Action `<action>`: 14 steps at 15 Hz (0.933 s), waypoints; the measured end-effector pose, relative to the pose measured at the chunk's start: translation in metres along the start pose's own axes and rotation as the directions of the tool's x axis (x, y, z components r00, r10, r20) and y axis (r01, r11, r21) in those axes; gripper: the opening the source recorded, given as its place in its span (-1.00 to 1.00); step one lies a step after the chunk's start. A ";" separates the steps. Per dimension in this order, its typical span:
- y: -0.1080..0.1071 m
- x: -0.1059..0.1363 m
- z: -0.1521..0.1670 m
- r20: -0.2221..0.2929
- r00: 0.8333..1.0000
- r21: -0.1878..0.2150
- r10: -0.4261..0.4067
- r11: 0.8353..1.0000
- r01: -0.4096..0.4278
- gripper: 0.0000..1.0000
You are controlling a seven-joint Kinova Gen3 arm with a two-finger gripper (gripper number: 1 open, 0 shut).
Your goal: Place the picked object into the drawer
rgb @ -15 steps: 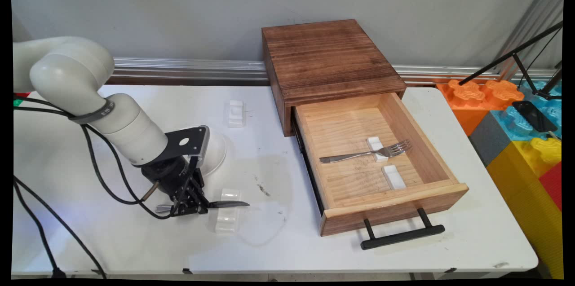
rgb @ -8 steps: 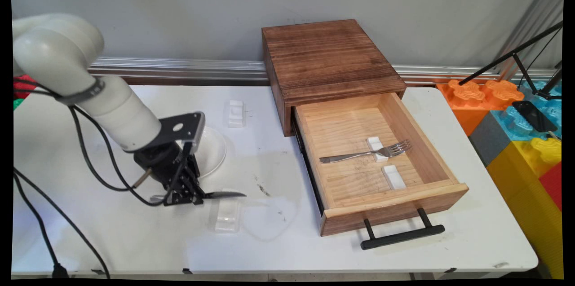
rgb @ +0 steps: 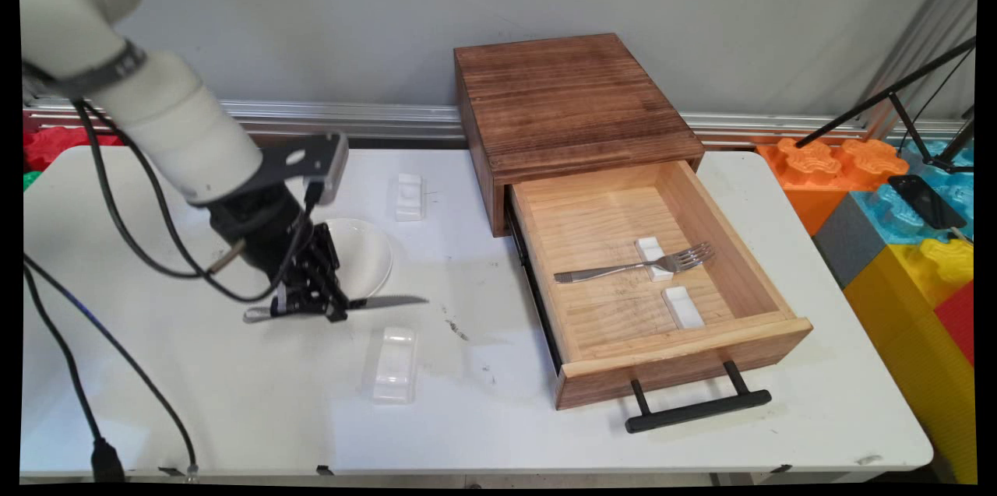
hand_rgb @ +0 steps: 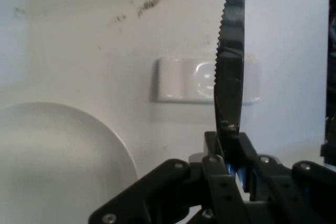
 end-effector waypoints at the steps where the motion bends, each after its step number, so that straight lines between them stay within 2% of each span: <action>1: 0.000 0.005 -0.007 -0.002 1.000 0.000 -0.004 1.000 0.004 -1.00; 7: 0.002 0.058 -0.053 -0.054 0.999 -0.011 -0.006 1.000 0.005 -1.00; 14: 0.001 0.131 -0.069 -0.113 0.993 0.003 -0.031 1.000 0.031 -1.00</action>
